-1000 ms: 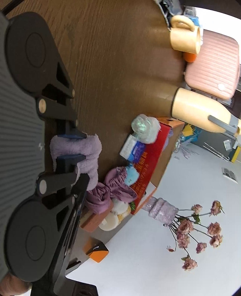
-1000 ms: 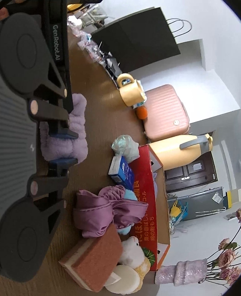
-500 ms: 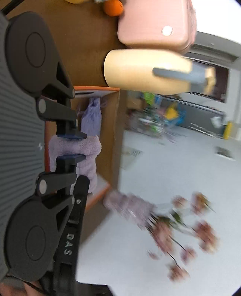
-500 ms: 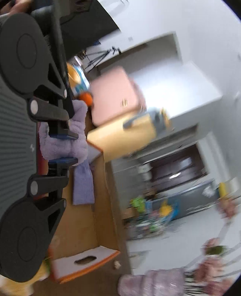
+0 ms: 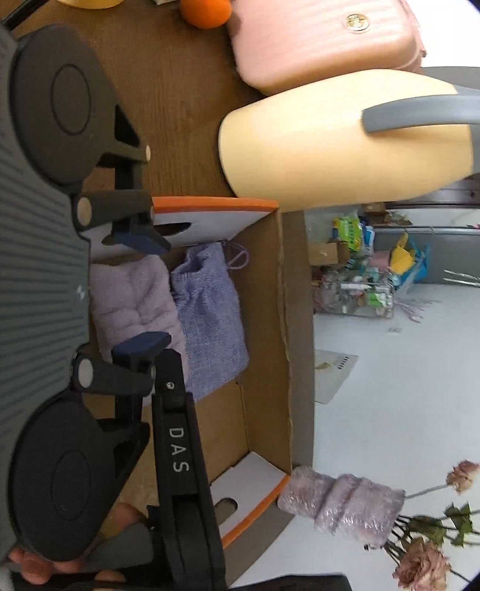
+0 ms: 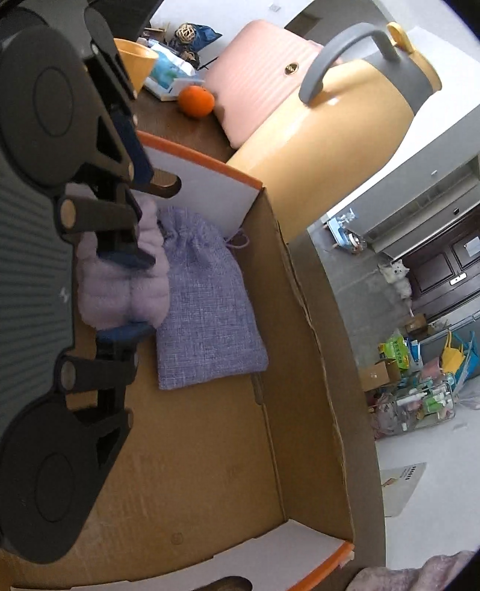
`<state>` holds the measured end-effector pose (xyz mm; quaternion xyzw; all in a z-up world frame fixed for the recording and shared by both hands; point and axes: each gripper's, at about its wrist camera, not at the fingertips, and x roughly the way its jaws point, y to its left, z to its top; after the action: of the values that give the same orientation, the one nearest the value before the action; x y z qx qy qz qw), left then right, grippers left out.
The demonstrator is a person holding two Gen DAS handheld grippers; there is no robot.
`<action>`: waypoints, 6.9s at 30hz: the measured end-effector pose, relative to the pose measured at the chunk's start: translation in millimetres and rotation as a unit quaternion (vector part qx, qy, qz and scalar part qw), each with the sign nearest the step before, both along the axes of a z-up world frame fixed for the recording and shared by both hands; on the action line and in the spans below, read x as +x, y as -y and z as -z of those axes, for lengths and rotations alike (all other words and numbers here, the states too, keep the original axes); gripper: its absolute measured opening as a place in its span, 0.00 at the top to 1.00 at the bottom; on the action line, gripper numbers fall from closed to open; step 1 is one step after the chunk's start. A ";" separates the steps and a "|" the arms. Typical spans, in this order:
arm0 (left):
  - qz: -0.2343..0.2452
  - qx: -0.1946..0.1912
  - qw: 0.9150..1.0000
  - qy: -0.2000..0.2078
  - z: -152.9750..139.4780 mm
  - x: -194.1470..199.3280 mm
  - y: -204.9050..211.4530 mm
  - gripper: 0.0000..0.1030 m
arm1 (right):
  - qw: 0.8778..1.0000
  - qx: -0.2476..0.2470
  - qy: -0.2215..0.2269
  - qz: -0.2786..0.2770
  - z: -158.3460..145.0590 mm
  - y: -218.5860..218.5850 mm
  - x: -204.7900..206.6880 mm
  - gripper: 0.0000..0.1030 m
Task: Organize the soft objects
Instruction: 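Carry the headband with the left gripper into the box beside the pouch, then withdraw the left gripper from the box toward the purple scrunchie, then grasp the purple satin scrunchie with the left gripper, then carry the scrunchie with the left gripper into the box and release, then withdraw the left gripper from the box toward the plush toys, then grasp the white-and-yellow plush toy with the left gripper while the right gripper grips it too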
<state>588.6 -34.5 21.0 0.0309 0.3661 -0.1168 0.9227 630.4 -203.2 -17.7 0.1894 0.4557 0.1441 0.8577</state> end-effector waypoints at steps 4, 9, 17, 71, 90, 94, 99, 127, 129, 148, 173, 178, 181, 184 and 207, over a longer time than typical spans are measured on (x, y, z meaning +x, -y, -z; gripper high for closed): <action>-0.001 -0.003 1.000 0.022 -20.0 -13.0 -9.1 0.49 | 1.000 -0.005 0.017 0.012 -18.5 16.0 -8.4 0.58; -0.018 -0.021 0.997 0.070 -71.3 -48.4 -29.9 0.34 | 0.996 -0.031 0.079 0.010 -78.2 53.3 -56.9 0.42; -0.043 -0.049 0.985 0.158 -113.8 -164.4 -59.1 0.20 | 0.988 -0.045 0.144 0.044 -128.2 125.7 -163.5 0.29; -0.180 -0.005 0.978 0.101 31.2 -311.5 -0.1 0.30 | 0.959 -0.088 0.257 -0.080 -6.0 96.2 -327.0 0.20; -0.059 -0.156 0.984 0.067 50.3 -286.8 -42.5 0.72 | 0.976 -0.045 0.189 -0.101 2.9 1.1 -262.9 0.67; -0.056 -0.172 0.981 0.064 52.1 -286.7 -55.5 0.76 | 0.981 -0.039 0.168 -0.094 18.0 -11.2 -260.7 0.90; -0.033 -0.193 0.979 0.057 48.3 -309.1 -65.0 0.78 | 0.978 -0.057 0.177 -0.096 8.6 -14.7 -306.2 0.95; 0.048 -0.189 0.969 0.149 -77.6 -211.0 -39.8 0.80 | 0.961 -0.042 0.267 -0.052 -110.5 24.8 -245.3 0.95; 0.035 -0.168 0.976 0.134 -79.5 -169.4 -35.0 0.80 | 0.969 -0.039 0.236 -0.053 -109.1 20.5 -192.6 0.95; -0.012 -0.050 0.997 0.061 -27.0 -71.7 -29.3 0.49 | 0.989 -0.078 0.097 -0.081 -45.0 -8.5 -80.8 0.59; -0.036 -0.080 0.965 0.246 -60.9 -322.1 -6.9 0.16 | 0.924 -0.152 0.351 0.026 -95.9 106.1 -357.5 0.34; -0.049 -0.096 0.974 0.201 -14.0 -392.5 -21.5 0.15 | 0.927 -0.129 0.348 0.061 -50.0 101.2 -443.5 0.26; -0.047 -0.102 0.981 0.159 4.7 -415.6 -22.8 0.15 | 0.940 -0.107 0.317 0.063 -21.6 97.7 -477.2 0.28; -0.033 -0.088 0.983 0.159 9.1 -429.3 -18.6 0.15 | 0.945 -0.110 0.302 0.061 -14.0 94.9 -490.9 0.28; 0.060 -0.162 0.981 0.088 -0.8 -242.3 110.5 0.24 | 0.950 -0.117 0.282 0.070 -29.5 175.8 -347.1 0.28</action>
<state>346.3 -145.0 21.9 -0.0869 0.2568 -0.2269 0.9354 283.3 -379.0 11.8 0.0707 0.1944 0.0766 0.9754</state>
